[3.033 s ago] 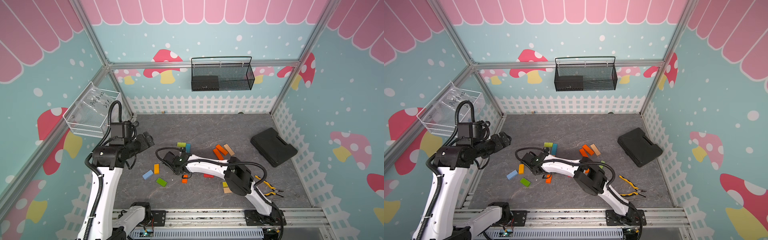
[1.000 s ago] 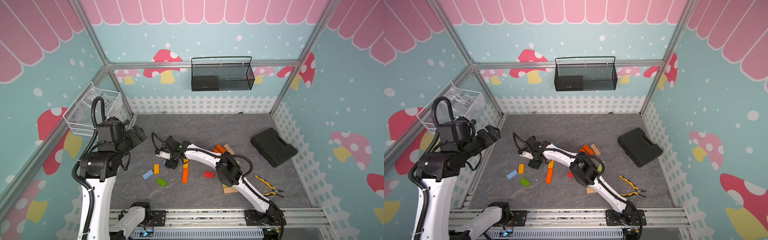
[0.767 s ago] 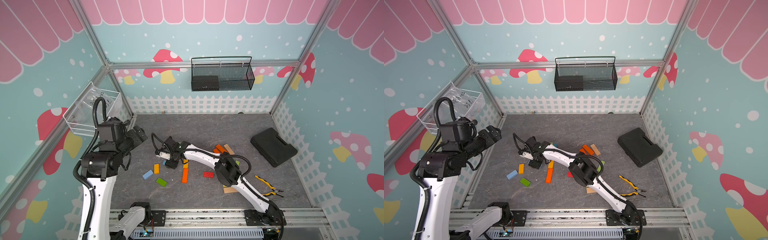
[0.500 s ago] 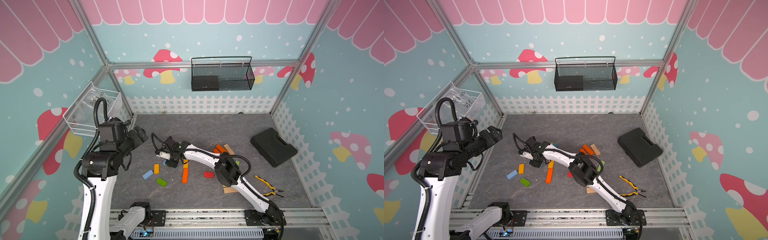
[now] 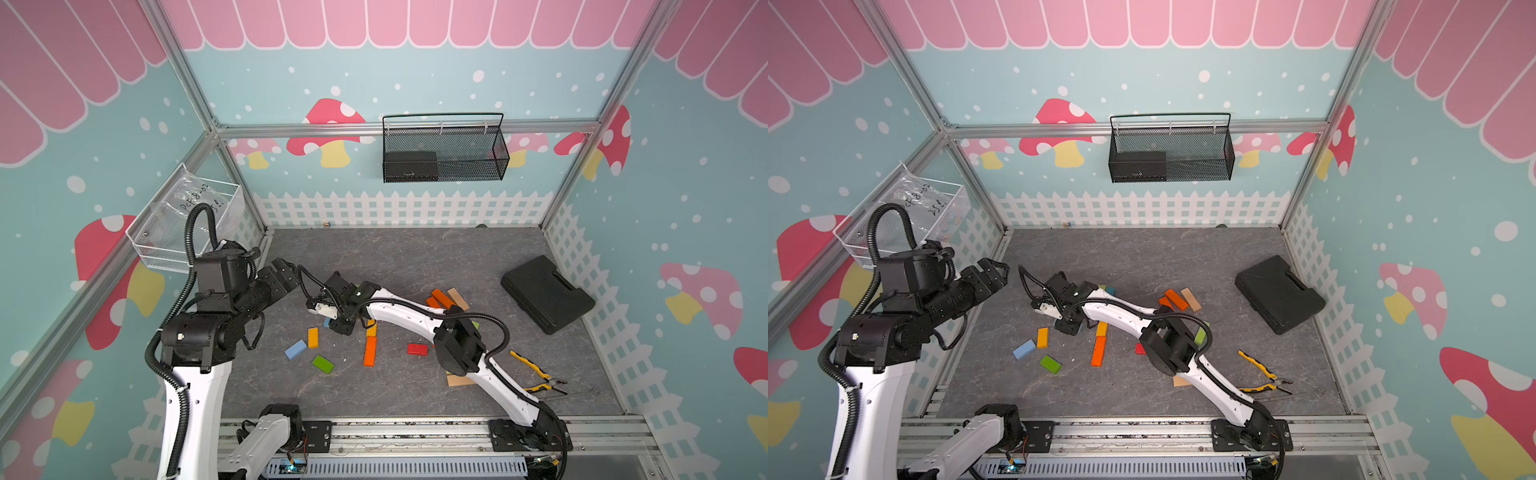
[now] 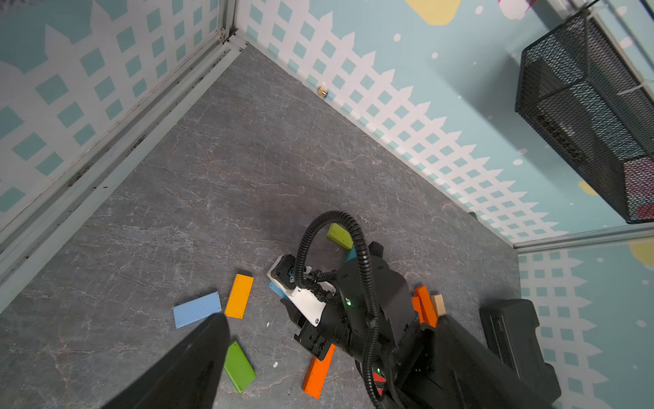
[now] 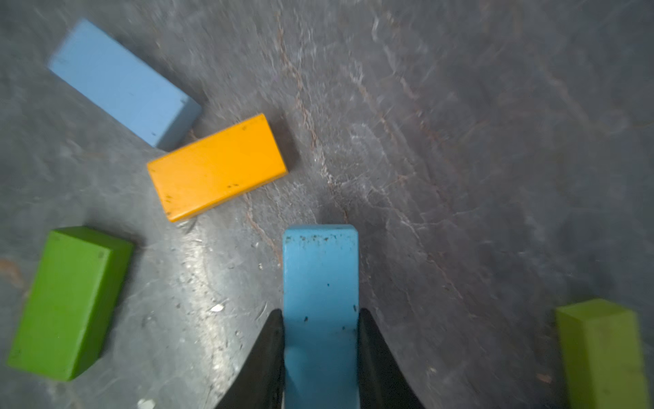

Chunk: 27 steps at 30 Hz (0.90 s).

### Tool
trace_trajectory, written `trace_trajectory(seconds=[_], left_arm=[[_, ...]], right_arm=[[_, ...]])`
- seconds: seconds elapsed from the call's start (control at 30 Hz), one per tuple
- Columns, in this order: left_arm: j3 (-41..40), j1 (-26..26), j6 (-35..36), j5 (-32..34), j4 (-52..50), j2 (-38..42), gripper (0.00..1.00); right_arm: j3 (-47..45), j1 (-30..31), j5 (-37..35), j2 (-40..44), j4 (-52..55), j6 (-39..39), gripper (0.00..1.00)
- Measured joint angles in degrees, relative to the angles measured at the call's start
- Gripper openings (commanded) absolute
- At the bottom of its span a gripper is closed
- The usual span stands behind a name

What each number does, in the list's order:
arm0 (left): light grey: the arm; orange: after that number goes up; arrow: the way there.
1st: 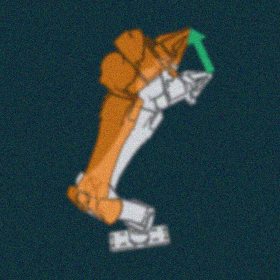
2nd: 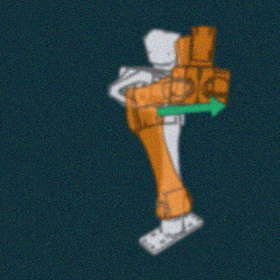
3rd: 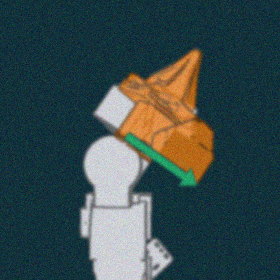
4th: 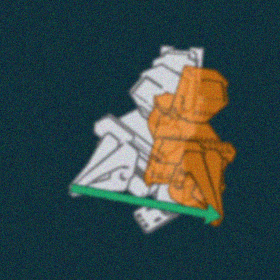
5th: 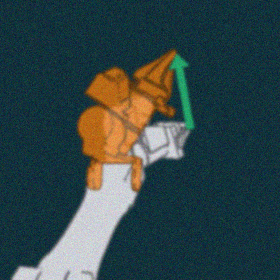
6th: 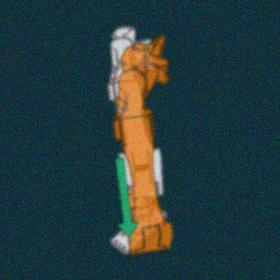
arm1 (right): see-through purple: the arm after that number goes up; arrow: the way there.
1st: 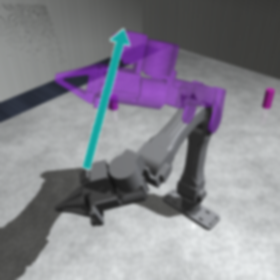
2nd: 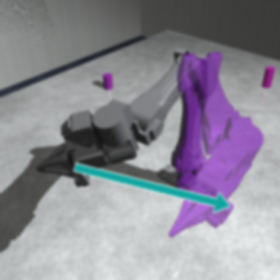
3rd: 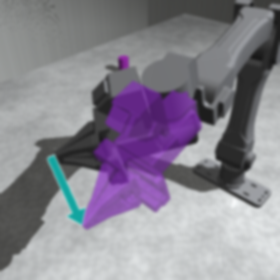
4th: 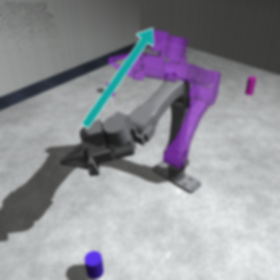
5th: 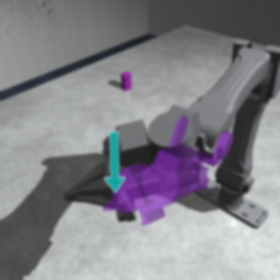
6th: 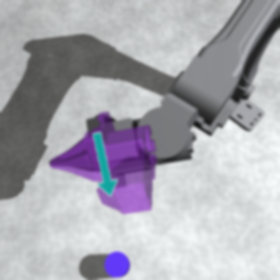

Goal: Assemble a giraffe with building blocks
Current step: Pick up the building block from the center of the board, then assemble the building block at the center of the board.

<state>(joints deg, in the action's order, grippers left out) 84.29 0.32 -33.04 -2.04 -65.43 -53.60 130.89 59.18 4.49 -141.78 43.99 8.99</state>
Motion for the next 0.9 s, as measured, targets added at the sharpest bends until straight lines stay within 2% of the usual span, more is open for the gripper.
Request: trace_trajectory(seconds=[0.13, 0.3, 0.4, 0.5, 0.67, 0.9], left_arm=[[-0.17, 0.0, -0.2, -0.87, 0.15, 1.25, 0.94], [-2.82, 0.0, -0.66, -2.95, 1.27, 1.79, 0.94], [-5.42, 0.0, -1.22, -4.59, 2.29, 1.49, 0.93], [-7.91, 0.0, -1.6, -6.23, 3.32, 0.63, 0.93], [-10.4, 0.0, -2.34, -8.07, 4.48, -0.61, 0.93], [-10.45, 0.0, -2.36, -8.52, 5.44, -0.9, 0.93]], right_arm=[[-10.32, 0.13, -1.29, 13.29, -2.99, 0.59, 0.18], [-35.87, 0.15, -3.17, 36.11, -12.74, 3.74, 0.16], [-48.43, 0.2, -4.35, 44.33, -16.41, 5.49, 0.14], [-57.61, 0.2, -5.07, 46.6, -18.32, 6.01, 0.12], [-67.1, 0.37, -5.14, 46.49, -19.17, 5.66, 0.12], [-70.07, 2.01, -4.44, 44.74, -23.37, 4.17, 0.12]])
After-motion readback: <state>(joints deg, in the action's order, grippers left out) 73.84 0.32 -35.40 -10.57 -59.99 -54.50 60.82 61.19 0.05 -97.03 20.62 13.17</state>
